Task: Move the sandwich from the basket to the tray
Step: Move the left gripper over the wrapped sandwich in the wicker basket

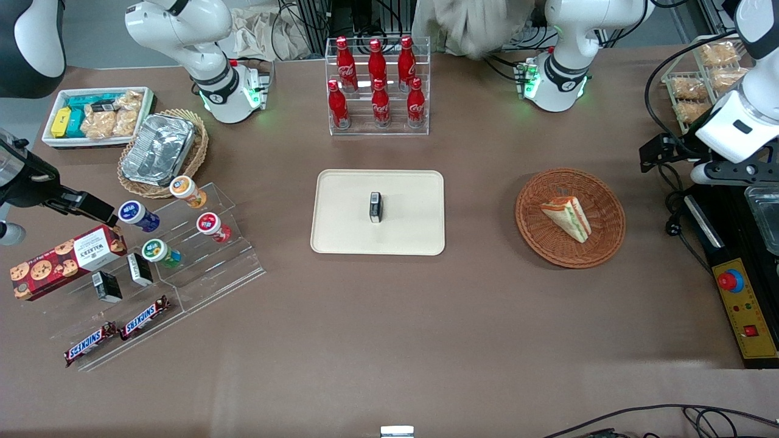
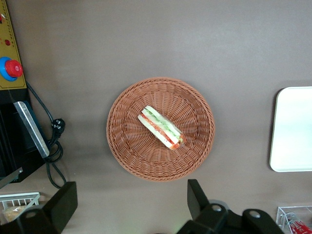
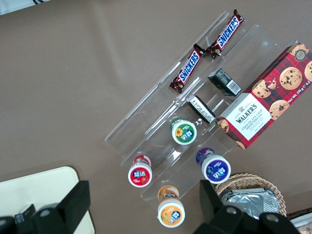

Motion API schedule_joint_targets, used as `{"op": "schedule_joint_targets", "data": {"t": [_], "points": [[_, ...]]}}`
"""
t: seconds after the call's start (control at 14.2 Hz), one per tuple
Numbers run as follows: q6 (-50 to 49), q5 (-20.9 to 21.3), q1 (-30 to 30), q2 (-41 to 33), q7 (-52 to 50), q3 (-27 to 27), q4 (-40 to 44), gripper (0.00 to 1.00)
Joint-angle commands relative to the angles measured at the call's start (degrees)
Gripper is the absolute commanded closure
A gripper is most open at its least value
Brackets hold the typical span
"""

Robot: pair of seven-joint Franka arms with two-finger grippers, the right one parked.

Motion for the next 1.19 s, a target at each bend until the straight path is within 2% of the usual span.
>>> {"op": "schedule_joint_targets", "data": {"t": [0.0,0.21,0.35,0.49,0.63,0.77,0.84,0.98,1.12], "points": [[-0.89,-0.84,-0.36,0.79,-0.64,0.36,1.89,0.00],[-0.89,-0.06,-0.53,0.61,-1.34,0.45,1.28,0.00],[-0.11,0.12,-0.54,-1.05,-3.18,0.45,-2.23,0.00],[2.78,-0.40,-0.45,-4.03,-3.80,0.45,-7.40,0.00],[10.57,-0.75,-0.53,-9.29,-6.95,0.36,-17.92,0.00],[22.60,-0.84,-1.06,-14.14,-15.53,0.19,-30.14,0.00],[25.01,-0.75,-2.02,-14.33,-22.46,-0.25,-33.06,0.00],[26.26,0.30,-4.04,-12.06,-36.53,-1.48,-33.62,0.01],[31.51,0.92,-6.15,-9.07,-44.55,-1.48,-34.67,0.01]]}}
